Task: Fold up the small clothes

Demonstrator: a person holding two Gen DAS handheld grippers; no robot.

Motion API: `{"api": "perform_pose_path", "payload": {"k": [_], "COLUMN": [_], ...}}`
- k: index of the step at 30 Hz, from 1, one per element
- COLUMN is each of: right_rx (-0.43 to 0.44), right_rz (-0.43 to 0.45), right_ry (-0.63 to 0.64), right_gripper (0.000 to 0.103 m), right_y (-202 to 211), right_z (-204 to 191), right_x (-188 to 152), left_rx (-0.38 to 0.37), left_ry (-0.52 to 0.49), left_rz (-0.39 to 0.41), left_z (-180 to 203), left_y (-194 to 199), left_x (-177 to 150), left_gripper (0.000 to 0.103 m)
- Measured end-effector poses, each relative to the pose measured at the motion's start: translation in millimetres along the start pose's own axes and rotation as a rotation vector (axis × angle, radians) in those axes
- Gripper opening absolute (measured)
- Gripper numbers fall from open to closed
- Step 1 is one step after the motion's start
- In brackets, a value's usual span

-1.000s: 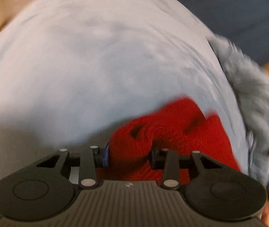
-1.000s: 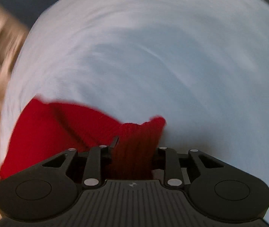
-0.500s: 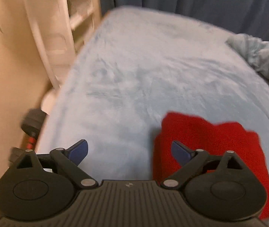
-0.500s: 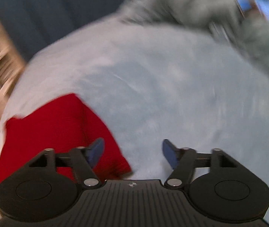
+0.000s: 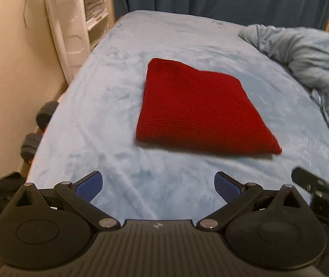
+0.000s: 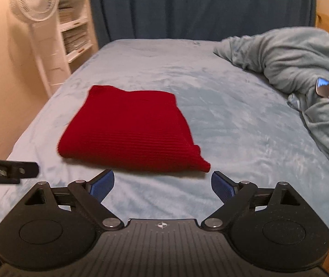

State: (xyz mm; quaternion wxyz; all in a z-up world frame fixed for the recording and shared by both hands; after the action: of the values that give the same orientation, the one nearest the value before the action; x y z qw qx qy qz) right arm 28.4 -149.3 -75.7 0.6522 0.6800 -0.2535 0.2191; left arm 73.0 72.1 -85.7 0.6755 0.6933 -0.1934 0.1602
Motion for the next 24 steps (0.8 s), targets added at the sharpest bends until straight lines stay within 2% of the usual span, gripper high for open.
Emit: {"api": "perform_pose_path", "payload": {"k": [3, 11, 24], "right_rx": [-0.002, -0.015, -0.016], "right_rz": [0.015, 0.027, 0.022], "right_ry": [0.023, 0.041, 0.030], "right_gripper": [0.092, 0.092, 0.095], "right_y": [15, 25, 25], "right_z": [-8, -13, -10], "right_x": [-6, -11, -11], "left_rx": [0.038, 0.047, 0.047], "left_ry": [-0.013, -0.014, -0.026], "left_rz": [0.040, 0.065, 0.033], "left_z": [0, -2, -2], "left_y": [17, 38, 29], "left_x": [-12, -19, -21], "left_gripper": [0.103, 0.103, 0.103]}}
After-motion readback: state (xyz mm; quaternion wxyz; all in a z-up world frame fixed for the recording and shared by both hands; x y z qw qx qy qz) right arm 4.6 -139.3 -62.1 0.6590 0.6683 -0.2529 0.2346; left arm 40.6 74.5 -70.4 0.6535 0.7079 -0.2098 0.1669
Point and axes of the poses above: each gripper's, at about its wrist camera, not at the fingertips, and y roughly against the way its jaws point, z to its right, x to its top, the point moved 8 cm from there along -y, roughly the way its jaws point, and after that the axes turned 9 degrees about -z, right-handed, at the moved point
